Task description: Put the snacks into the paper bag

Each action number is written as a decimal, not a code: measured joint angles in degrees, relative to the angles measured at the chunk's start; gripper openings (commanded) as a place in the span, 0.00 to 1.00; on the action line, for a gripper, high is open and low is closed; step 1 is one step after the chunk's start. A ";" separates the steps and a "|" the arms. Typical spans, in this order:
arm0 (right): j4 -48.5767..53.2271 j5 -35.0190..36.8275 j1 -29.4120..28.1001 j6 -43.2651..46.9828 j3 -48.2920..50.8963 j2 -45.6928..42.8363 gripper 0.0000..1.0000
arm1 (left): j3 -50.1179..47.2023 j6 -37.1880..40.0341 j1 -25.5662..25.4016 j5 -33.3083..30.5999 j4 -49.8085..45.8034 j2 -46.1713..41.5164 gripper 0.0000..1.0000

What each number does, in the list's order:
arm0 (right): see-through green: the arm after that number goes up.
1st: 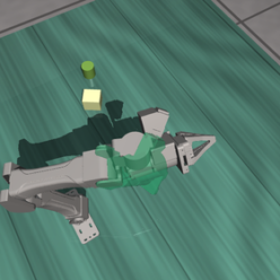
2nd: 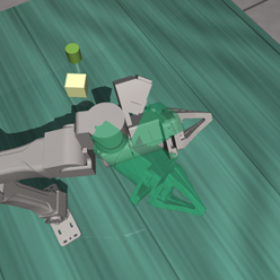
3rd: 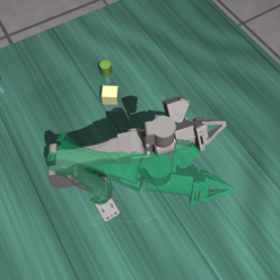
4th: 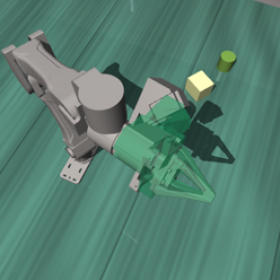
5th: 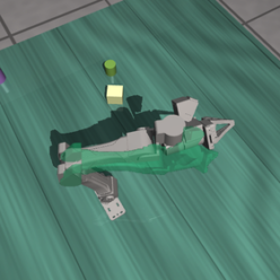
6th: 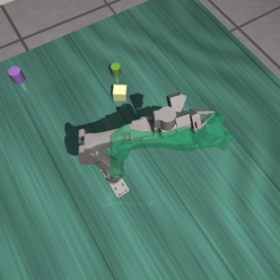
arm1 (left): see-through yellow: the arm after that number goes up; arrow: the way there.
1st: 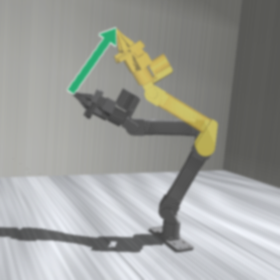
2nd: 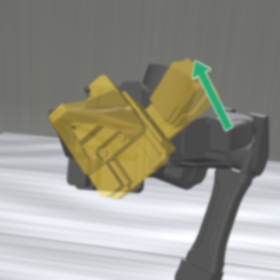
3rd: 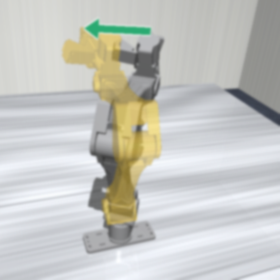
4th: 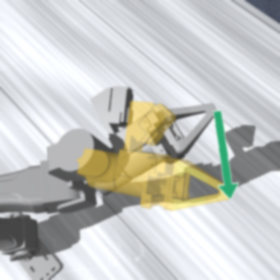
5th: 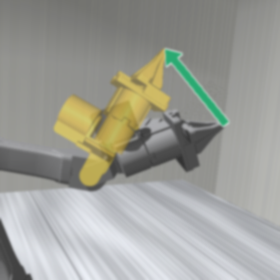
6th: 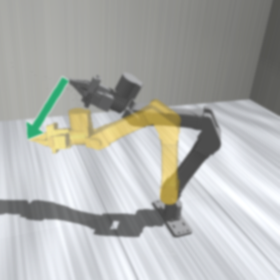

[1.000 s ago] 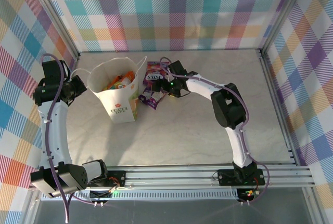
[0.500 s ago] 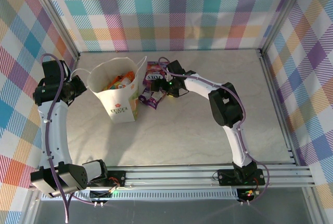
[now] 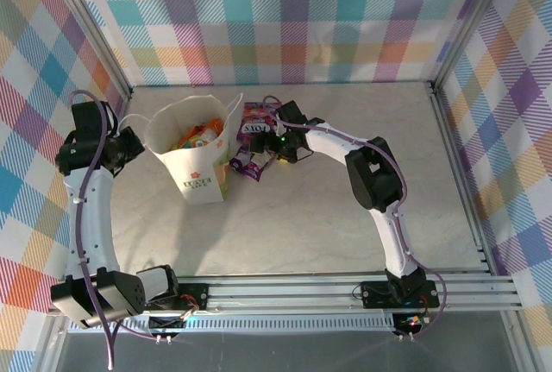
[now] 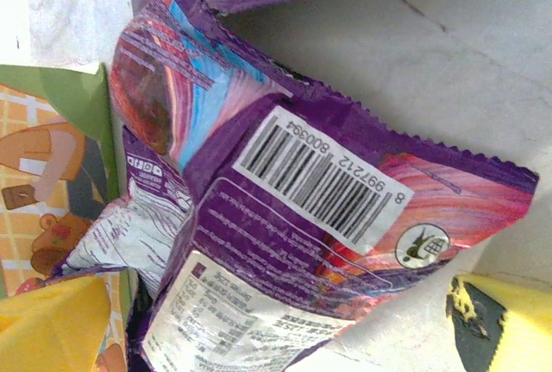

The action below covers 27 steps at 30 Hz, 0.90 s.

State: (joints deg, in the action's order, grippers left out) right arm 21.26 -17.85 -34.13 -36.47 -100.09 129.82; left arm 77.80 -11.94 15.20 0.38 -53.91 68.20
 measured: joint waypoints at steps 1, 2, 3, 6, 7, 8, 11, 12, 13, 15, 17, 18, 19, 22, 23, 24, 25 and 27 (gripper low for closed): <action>-0.20 -0.04 -0.04 -0.26 -0.35 0.11 1.00 | 0.00 0.00 0.00 0.02 -0.07 0.07 0.07; -0.37 -0.04 -0.09 -0.48 -0.76 0.26 0.99 | 0.00 0.00 0.00 0.04 0.00 0.11 0.07; -0.63 -0.02 -0.17 -0.70 -1.05 0.39 1.00 | 0.00 0.00 0.00 0.02 0.00 0.20 0.07; -0.85 -0.04 -0.46 -1.53 -1.81 0.76 1.00 | 0.00 0.00 0.00 0.02 0.02 0.31 0.07; -0.81 -0.04 -0.57 -1.75 -1.90 0.87 0.99 | 0.00 0.00 0.00 0.02 0.02 0.31 0.07; -0.68 -0.04 -0.70 -2.01 -2.12 1.03 0.99 | 0.00 0.00 0.00 0.00 0.02 0.31 0.07; -0.11 -0.07 -0.83 -2.38 -3.85 2.56 0.98 | -0.02 0.00 0.00 0.00 0.02 0.31 0.07; -0.07 -0.09 -0.85 -2.43 -4.24 3.02 0.98 | -0.02 0.00 0.00 0.00 0.02 0.31 0.07; 0.28 -0.04 -0.98 -2.56 -4.72 3.45 0.98 | -0.02 0.00 0.00 0.00 0.02 0.31 0.08; 0.79 -0.09 -0.96 -2.80 -5.38 3.54 0.97 | -0.02 0.00 0.00 0.00 0.02 0.31 0.08; 1.14 -0.02 -1.16 -3.10 -5.90 3.93 0.96 | -0.02 0.00 0.00 0.00 0.02 0.31 0.08; 1.57 0.24 -1.27 -3.19 -6.36 4.24 0.95 | -0.02 0.00 0.00 0.02 0.02 0.31 0.08; 2.16 0.37 -1.31 -3.23 -7.02 4.46 0.95 | -0.02 0.00 0.00 0.02 0.02 0.31 0.08; 3.63 0.52 -1.79 -3.30 -9.18 5.51 0.91 | -0.02 0.00 0.00 0.02 0.02 0.31 0.08; 4.04 0.76 -2.12 -3.30 -9.88 6.03 0.88 | -0.02 0.00 0.00 0.02 0.02 0.31 0.08; 4.55 1.27 -2.47 -3.21 -10.51 6.49 0.86 | -0.02 0.00 0.00 0.00 0.02 0.31 0.08; 5.27 2.19 -2.71 -3.17 -11.10 6.78 0.84 | -0.02 0.00 0.00 0.00 0.02 0.31 0.08; 6.05 2.49 -2.84 -3.30 -11.67 6.93 0.76 | -0.02 0.02 0.00 0.00 0.02 0.31 0.08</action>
State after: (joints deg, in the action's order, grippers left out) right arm 27.31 -15.35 -36.97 -39.77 -111.77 136.75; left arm 77.78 -11.92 15.20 0.38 -53.89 68.51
